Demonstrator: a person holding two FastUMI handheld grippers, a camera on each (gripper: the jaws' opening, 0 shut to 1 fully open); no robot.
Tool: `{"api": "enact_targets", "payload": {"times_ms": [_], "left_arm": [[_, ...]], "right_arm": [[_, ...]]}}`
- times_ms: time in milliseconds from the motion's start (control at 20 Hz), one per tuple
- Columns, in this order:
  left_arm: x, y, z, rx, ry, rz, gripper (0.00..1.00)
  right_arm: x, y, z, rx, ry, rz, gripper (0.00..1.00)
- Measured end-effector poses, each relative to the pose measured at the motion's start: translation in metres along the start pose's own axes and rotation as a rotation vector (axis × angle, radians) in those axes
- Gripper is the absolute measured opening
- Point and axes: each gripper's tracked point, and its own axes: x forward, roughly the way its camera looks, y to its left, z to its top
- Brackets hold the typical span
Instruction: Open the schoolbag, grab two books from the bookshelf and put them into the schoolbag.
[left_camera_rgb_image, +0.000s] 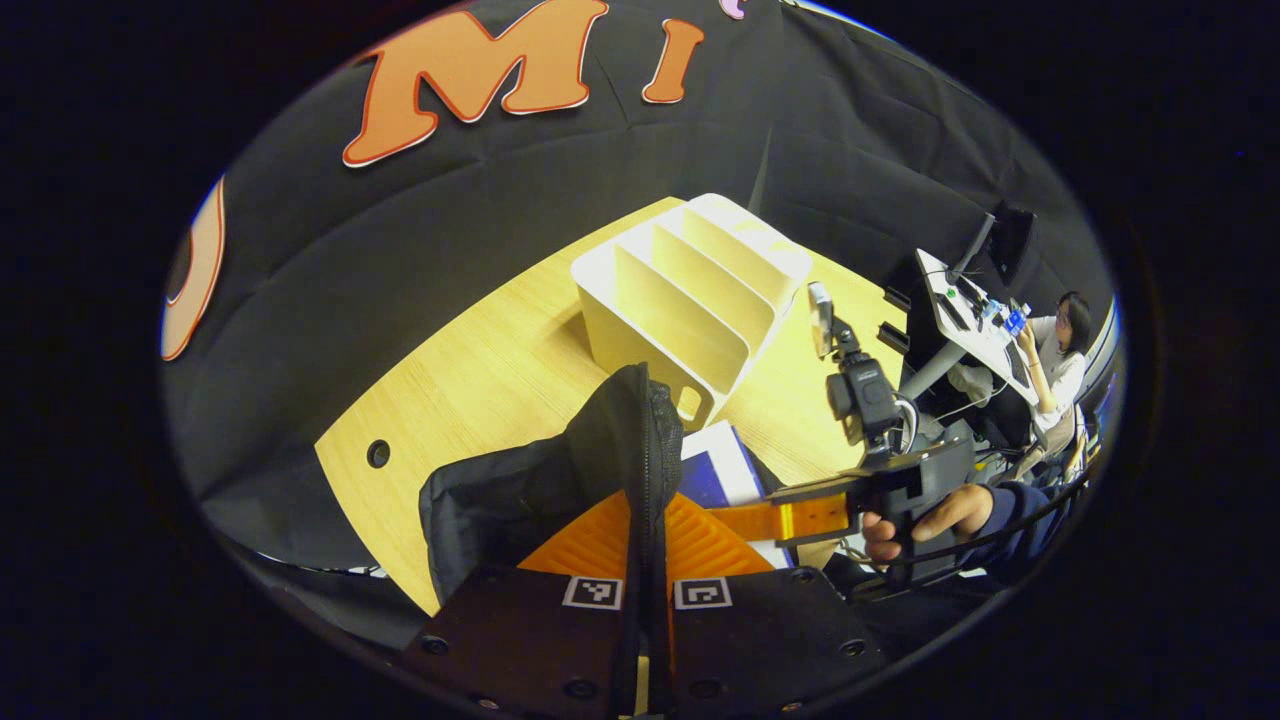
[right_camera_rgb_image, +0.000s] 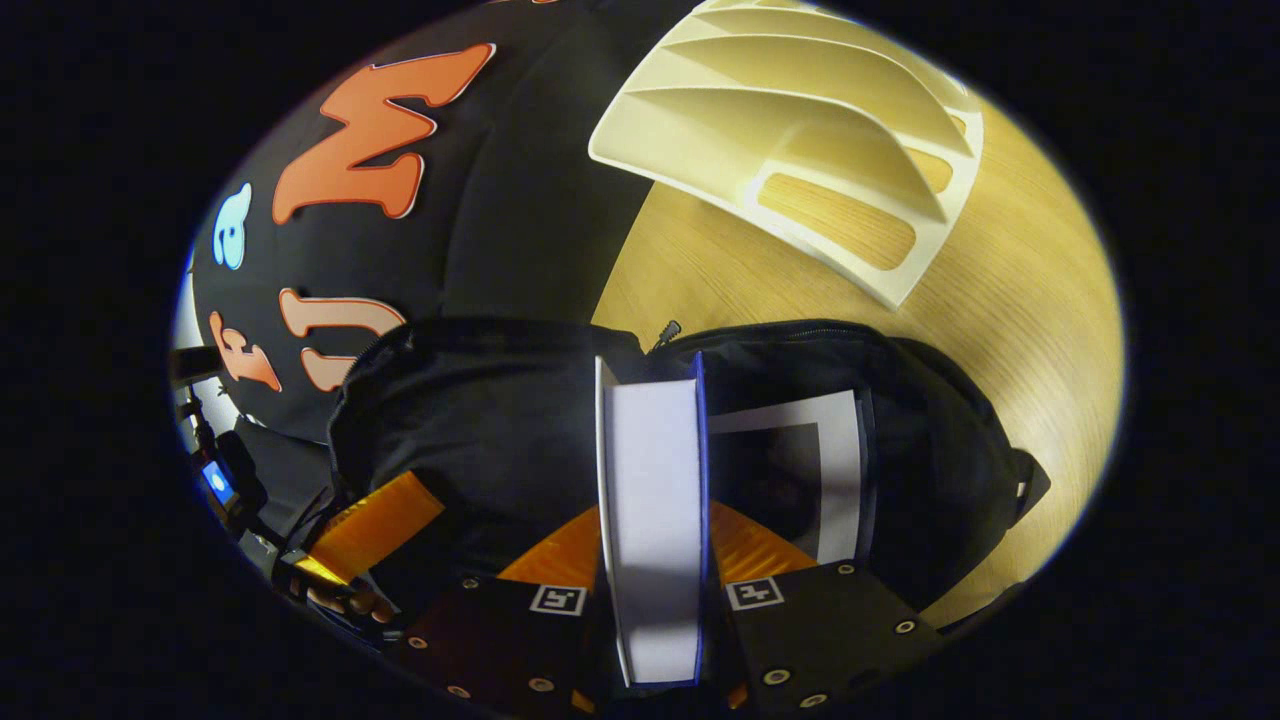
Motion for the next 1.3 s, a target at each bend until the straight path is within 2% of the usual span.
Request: {"api": "enact_targets", "payload": {"times_ms": [250,300,350,400,450,550,600,650,700,750,1100,1300], "left_arm": [[0.011,-0.016,0.001,-0.003,0.01,0.001,0.05],[0.013,-0.017,0.0,-0.01,0.01,0.004,0.05],[0.015,-0.017,-0.001,-0.024,0.009,0.008,0.05],[0.014,-0.016,-0.001,-0.034,0.01,0.021,0.05],[0.014,-0.014,-0.002,-0.05,0.009,0.033,0.05],[0.014,-0.011,-0.005,-0.082,0.005,0.064,0.05],[0.015,-0.01,-0.007,-0.102,0.007,0.079,0.05],[0.016,-0.01,-0.01,-0.125,0.008,0.099,0.05],[0.019,-0.012,-0.011,-0.143,0.012,0.113,0.06],[0.021,-0.016,-0.011,-0.164,0.009,0.127,0.06],[0.041,-0.064,-0.004,-0.3,-0.003,0.219,0.22],[0.056,-0.094,0.001,-0.348,0.019,0.243,0.43]], "right_arm": [[0.019,-0.012,-0.018,0.02,0.068,0.028,0.38],[0.02,-0.015,-0.024,0.01,0.091,0.013,0.51],[0.019,-0.02,-0.026,-0.01,0.104,-0.014,0.53],[0.015,-0.025,-0.027,-0.041,0.124,-0.046,0.49],[0.007,-0.032,-0.028,-0.075,0.15,-0.079,0.52],[-0.01,-0.043,-0.026,-0.146,0.201,-0.134,0.61],[-0.018,-0.047,-0.02,-0.176,0.214,-0.152,0.73],[-0.028,-0.051,-0.015,-0.206,0.226,-0.171,0.8],[-0.037,-0.053,-0.009,-0.234,0.235,-0.178,0.92],[-0.047,-0.054,-0.003,-0.258,0.242,-0.171,0.96],[-0.131,-0.063,0.071,-0.404,0.234,-0.157,0.97],[-0.165,-0.072,0.106,-0.476,0.199,-0.167,0.97]]}}
